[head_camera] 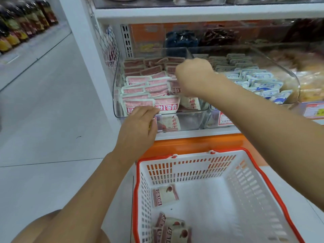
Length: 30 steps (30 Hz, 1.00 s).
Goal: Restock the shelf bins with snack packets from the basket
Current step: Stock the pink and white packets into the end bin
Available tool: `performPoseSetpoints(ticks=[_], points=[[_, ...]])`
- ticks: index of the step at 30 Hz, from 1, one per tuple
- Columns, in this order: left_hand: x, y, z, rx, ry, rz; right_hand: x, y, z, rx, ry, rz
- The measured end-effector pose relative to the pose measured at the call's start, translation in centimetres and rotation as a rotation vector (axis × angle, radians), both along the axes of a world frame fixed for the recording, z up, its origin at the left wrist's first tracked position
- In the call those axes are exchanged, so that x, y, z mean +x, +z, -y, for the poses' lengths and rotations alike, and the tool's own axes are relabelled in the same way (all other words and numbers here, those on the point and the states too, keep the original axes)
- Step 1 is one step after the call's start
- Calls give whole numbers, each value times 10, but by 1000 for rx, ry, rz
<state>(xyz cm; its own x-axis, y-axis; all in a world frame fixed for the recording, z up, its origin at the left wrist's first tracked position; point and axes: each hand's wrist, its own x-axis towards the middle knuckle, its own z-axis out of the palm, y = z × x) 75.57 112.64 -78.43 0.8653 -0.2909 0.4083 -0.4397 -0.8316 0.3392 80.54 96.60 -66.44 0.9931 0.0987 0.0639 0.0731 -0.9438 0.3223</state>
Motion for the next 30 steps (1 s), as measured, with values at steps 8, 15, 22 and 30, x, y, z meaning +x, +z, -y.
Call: performPoseSetpoints(ticks=[8, 15, 22, 30], points=[[-4, -3, -3, -59, -90, 111, 11, -34, 14, 19, 19, -20], [-38, -36, -3, -166, -223, -21, -36, -63, 26, 313, 201, 421], [-64, -127, -25, 91, -208, -445, -110, -221, 6, 555, 376, -142], [-70, -182, -31, 136, -189, -371, -118, -412, -23, 297, 240, -740]])
